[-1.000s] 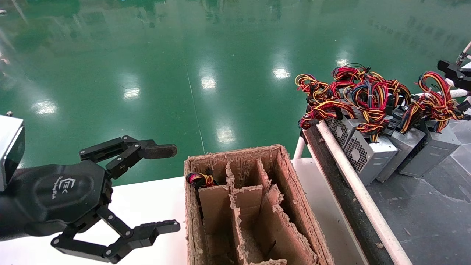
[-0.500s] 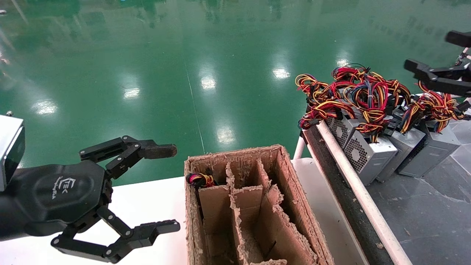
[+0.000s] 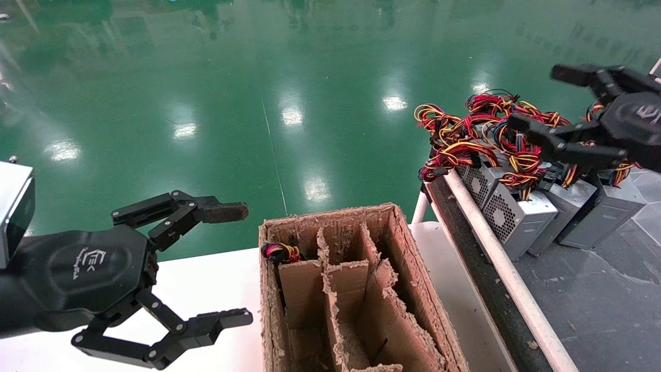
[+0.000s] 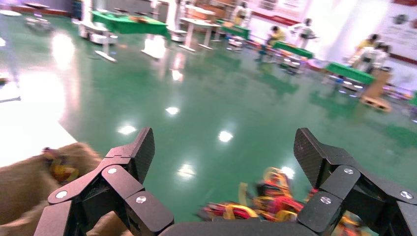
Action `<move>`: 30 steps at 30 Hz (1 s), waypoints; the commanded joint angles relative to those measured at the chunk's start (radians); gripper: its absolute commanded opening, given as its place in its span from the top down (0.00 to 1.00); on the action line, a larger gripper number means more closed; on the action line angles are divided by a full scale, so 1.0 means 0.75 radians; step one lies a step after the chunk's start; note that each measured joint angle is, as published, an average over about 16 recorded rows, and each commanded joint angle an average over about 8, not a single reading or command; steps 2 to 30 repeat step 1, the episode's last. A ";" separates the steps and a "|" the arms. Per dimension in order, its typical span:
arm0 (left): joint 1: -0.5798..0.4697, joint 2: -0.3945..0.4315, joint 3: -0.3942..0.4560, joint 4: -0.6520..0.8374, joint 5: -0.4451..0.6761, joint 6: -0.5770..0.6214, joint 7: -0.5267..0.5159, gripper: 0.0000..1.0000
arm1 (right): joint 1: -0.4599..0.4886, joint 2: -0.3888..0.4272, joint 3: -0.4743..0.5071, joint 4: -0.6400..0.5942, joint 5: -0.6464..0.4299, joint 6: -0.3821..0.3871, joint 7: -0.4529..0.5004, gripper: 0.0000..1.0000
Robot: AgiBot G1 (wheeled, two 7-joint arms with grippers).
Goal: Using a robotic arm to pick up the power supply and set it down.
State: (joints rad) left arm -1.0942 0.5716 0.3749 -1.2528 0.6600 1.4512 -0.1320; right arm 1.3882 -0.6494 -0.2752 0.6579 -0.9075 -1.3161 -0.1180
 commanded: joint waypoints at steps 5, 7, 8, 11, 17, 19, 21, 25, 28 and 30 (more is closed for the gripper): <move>0.000 0.000 0.000 0.000 0.000 0.000 0.000 0.00 | -0.048 0.006 -0.001 0.096 0.027 -0.028 0.047 0.00; 0.000 0.000 0.000 0.000 0.000 0.000 0.000 0.00 | -0.048 0.006 -0.001 0.096 0.027 -0.028 0.047 0.00; 0.000 0.000 0.000 0.000 0.000 0.000 0.000 0.00 | -0.048 0.006 -0.001 0.096 0.027 -0.028 0.047 0.00; 0.000 0.000 0.000 0.000 0.000 0.000 0.000 0.00 | -0.048 0.006 -0.001 0.096 0.027 -0.028 0.047 0.00; 0.000 0.000 0.000 0.000 0.000 0.000 0.000 0.00 | -0.048 0.006 -0.001 0.096 0.027 -0.028 0.047 0.00; 0.000 0.000 0.000 0.000 0.000 0.000 0.000 0.00 | -0.048 0.006 -0.001 0.096 0.027 -0.028 0.047 0.00; 0.000 0.000 0.000 0.000 0.000 0.000 0.000 0.00 | -0.048 0.006 -0.001 0.096 0.027 -0.028 0.047 0.00; 0.000 0.000 0.000 0.000 0.000 0.000 0.000 0.00 | -0.048 0.006 -0.001 0.096 0.027 -0.028 0.047 0.00; 0.000 0.000 0.000 0.000 0.000 0.000 0.000 0.00 | -0.048 0.006 -0.001 0.096 0.027 -0.028 0.047 0.00; 0.000 0.000 0.000 0.000 0.000 0.000 0.000 0.00 | -0.048 0.006 -0.001 0.096 0.027 -0.028 0.047 0.00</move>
